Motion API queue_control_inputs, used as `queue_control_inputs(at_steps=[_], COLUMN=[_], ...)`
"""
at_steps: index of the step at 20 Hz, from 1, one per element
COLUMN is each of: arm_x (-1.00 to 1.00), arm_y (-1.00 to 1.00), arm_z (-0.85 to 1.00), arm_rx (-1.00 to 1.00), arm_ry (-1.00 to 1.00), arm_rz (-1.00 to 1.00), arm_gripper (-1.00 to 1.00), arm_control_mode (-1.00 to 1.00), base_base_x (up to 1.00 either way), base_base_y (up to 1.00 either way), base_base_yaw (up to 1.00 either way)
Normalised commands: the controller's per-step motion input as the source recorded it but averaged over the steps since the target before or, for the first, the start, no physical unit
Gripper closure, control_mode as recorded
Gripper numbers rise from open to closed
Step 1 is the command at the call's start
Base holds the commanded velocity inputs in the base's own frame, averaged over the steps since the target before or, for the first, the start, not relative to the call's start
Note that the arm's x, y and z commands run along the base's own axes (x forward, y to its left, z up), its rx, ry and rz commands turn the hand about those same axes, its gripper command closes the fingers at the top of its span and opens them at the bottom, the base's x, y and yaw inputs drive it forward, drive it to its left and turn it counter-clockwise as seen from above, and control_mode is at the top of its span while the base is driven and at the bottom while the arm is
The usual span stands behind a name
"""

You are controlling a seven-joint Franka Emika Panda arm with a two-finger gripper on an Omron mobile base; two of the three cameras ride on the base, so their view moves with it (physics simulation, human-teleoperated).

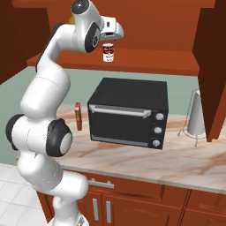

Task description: Pick the canned food and canned food from the counter and place them in the cabinets closest to them.

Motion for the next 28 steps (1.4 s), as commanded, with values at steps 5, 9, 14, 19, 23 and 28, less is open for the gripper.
queue_control_inputs(at_steps=[5, 9, 14, 19, 23, 28], arm_x=[-1.00, -1.00, -1.00, -0.87, -0.61, -0.11], arm_y=[-0.03, 0.00, -0.05, -0.21, -0.14, 0.00], arm_z=[-0.59, -0.77, -0.68, -0.40, 0.00, 0.01], arm_rx=[-0.05, -0.12, -0.12, -0.03, 0.00, -0.01], arm_ry=[-0.11, -0.03, 0.02, 0.24, 0.33, 0.16], arm_rz=[0.00, 0.00, 0.00, 0.00, 0.00, -0.01], arm_gripper=[-1.00, -1.00, -1.00, -1.00, -1.00, -1.00], arm_control_mode=[-1.00, -1.00, -1.00, -1.00, -1.00, -1.00], base_base_x=[0.00, 0.00, 0.00, 0.00, 0.00, 0.00], base_base_y=[0.00, 0.00, 0.00, 0.00, 0.00, 0.00], base_base_yaw=[0.00, 0.00, 0.00, 0.00, 0.00, 0.00])
